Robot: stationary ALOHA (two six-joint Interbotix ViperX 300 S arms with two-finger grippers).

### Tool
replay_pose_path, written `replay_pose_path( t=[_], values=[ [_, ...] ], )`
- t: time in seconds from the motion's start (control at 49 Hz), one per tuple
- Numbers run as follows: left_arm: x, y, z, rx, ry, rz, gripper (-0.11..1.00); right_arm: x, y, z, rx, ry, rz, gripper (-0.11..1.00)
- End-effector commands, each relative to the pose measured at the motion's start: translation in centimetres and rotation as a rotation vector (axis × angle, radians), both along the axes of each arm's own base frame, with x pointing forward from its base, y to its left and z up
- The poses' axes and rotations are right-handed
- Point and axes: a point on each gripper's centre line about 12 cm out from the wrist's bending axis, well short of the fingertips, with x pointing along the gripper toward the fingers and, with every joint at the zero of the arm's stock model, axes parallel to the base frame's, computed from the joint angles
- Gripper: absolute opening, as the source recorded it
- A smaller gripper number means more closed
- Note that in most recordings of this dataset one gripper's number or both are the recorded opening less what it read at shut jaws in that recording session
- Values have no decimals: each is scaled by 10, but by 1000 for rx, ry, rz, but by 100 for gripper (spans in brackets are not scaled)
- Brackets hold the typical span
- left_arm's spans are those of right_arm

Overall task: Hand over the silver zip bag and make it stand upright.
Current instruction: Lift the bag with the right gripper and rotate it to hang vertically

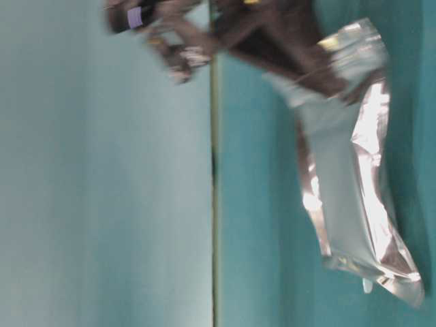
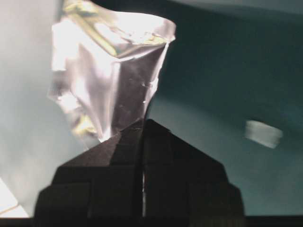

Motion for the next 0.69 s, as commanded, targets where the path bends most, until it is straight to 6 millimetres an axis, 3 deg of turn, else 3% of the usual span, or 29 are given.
replay_pose_path(
  t=[0.0, 0.306, 0.673],
  values=[
    [1, 0, 7, 1, -21, -1, -4, 11, -3, 32, -40, -14, 89, -3],
    [1, 0, 6, 1, -20, -1, -4, 29, -13, 79, -130, 146, 383, -3],
    [0, 0, 6, 1, -23, -1, -4, 49, -31, 116, -283, 294, 599, -3]
  ],
)
